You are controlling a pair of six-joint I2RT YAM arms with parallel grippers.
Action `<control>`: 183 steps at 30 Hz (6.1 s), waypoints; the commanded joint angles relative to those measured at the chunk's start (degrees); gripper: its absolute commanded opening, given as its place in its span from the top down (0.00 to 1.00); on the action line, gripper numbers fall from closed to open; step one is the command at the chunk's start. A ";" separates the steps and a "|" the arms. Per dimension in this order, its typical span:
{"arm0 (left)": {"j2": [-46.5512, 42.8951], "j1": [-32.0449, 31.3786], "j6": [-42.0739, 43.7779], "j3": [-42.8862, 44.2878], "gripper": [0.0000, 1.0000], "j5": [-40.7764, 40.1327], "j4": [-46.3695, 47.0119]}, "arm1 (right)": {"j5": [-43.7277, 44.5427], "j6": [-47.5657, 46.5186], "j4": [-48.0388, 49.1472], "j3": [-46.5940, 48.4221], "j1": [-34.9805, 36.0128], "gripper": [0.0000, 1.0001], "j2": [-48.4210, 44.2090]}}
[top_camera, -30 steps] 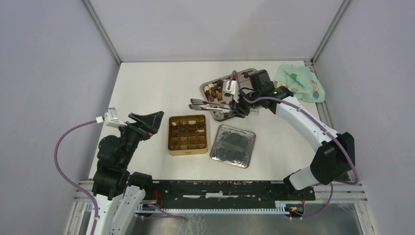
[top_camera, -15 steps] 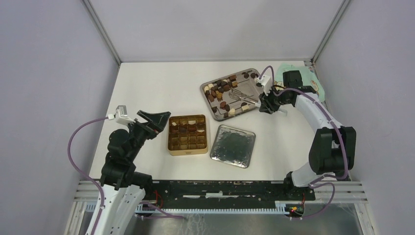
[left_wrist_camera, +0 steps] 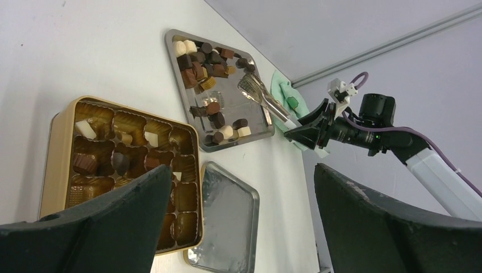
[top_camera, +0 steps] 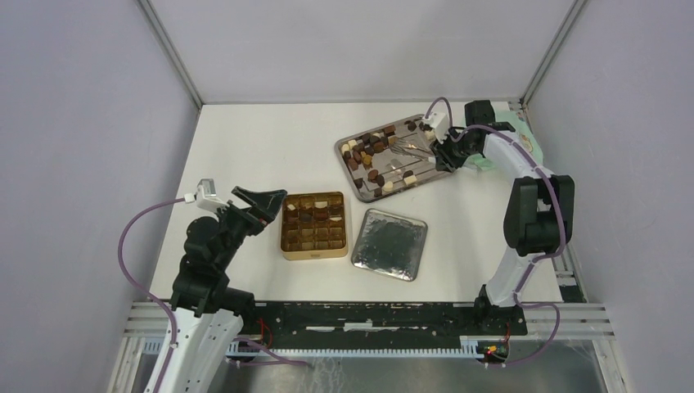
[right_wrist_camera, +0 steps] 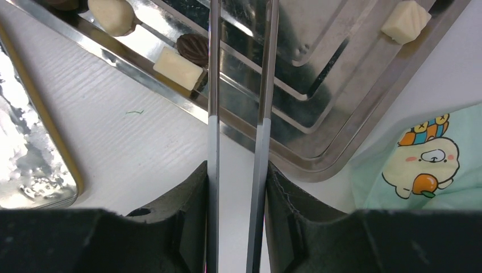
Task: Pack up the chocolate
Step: Pick up the fake chocolate from the plate, then place the fake chocolate in the packing box, then adjust the packing box at the center of the board.
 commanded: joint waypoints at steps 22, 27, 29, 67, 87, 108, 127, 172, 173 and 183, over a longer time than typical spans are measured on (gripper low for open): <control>-0.71 -0.12 -2.23 -0.47 0.00 -0.20 0.61 | 3.13 2.07 1.03 13.01 4.35 0.58 11.12; -0.35 -0.13 -2.14 -0.29 0.00 -0.20 0.65 | 3.41 2.01 0.76 13.88 4.92 0.57 12.15; -0.34 -0.14 -2.14 -0.28 0.00 -0.21 0.62 | 3.21 1.80 0.67 13.90 5.08 0.57 12.20; 0.32 -0.11 -1.98 -0.46 0.00 -0.20 0.96 | 2.62 0.56 0.33 13.14 6.72 0.60 10.98; 2.45 -0.11 -1.51 -0.75 0.01 0.14 0.37 | 2.87 0.23 2.64 6.90 5.82 1.00 4.27; 44.47 -0.12 26.70 20.39 0.26 -6.78 -14.39 | -15.13 -3.79 0.88 -8.30 5.11 1.00 -17.03; 64.28 -0.13 31.25 23.56 0.62 -9.18 -8.91 | -18.79 -6.84 -1.55 -17.87 20.28 1.00 -25.96; 40.72 -3.42 35.67 10.46 0.98 -15.61 9.46 | -14.26 -17.43 -15.07 -8.50 23.25 1.00 -26.70; 40.97 -3.37 35.42 10.55 0.98 -15.46 9.30 | -13.31 -17.08 -14.24 -9.24 23.41 1.00 -26.91; 52.74 -3.33 33.26 14.49 0.98 -15.54 3.62 | -7.04 -12.27 -8.15 -12.04 25.61 1.00 -23.68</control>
